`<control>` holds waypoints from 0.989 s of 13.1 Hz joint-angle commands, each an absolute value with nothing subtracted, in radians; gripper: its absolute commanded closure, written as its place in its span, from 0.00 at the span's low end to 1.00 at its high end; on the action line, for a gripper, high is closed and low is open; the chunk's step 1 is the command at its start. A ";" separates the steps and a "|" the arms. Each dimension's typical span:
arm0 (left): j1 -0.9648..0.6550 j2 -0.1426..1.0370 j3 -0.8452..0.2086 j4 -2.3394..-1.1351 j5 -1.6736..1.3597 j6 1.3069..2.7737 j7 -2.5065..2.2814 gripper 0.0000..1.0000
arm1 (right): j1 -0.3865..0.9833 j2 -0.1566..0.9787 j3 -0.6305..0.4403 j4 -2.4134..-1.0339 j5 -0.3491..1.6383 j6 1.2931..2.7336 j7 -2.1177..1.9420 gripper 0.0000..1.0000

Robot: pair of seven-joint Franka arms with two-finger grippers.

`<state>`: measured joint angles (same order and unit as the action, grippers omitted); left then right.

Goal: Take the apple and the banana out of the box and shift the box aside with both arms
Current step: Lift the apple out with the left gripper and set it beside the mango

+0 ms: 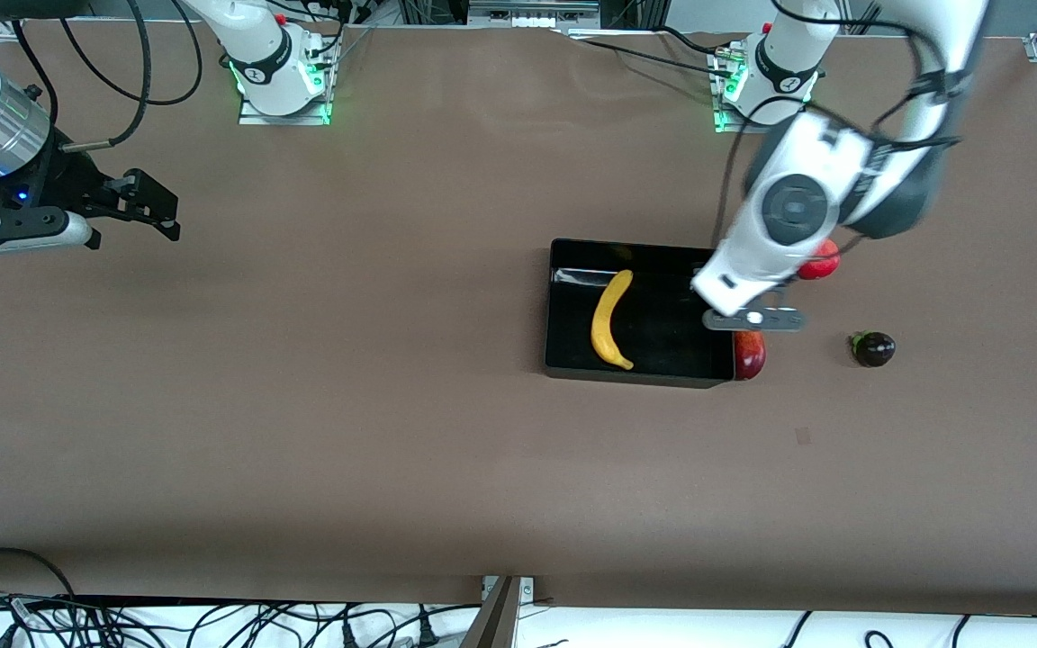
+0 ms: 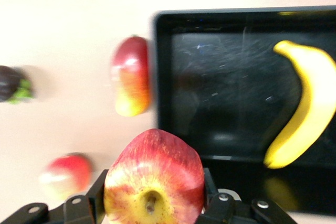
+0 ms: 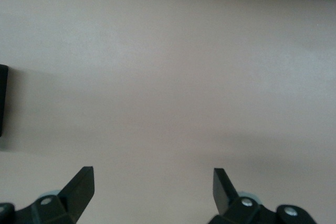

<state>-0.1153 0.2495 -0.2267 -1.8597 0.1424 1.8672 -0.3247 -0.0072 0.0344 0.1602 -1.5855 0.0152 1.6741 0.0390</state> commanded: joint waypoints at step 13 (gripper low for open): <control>0.097 0.232 -0.235 -2.395 0.152 2.451 -0.025 0.00 | -0.005 0.035 0.160 -1.578 0.014 1.671 0.044 0.00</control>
<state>0.0831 0.2464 -0.2261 -2.3990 0.1424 2.4535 -0.0418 -0.0071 0.0344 0.1602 -1.5855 0.0152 1.6752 0.0390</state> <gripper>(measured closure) 0.233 0.000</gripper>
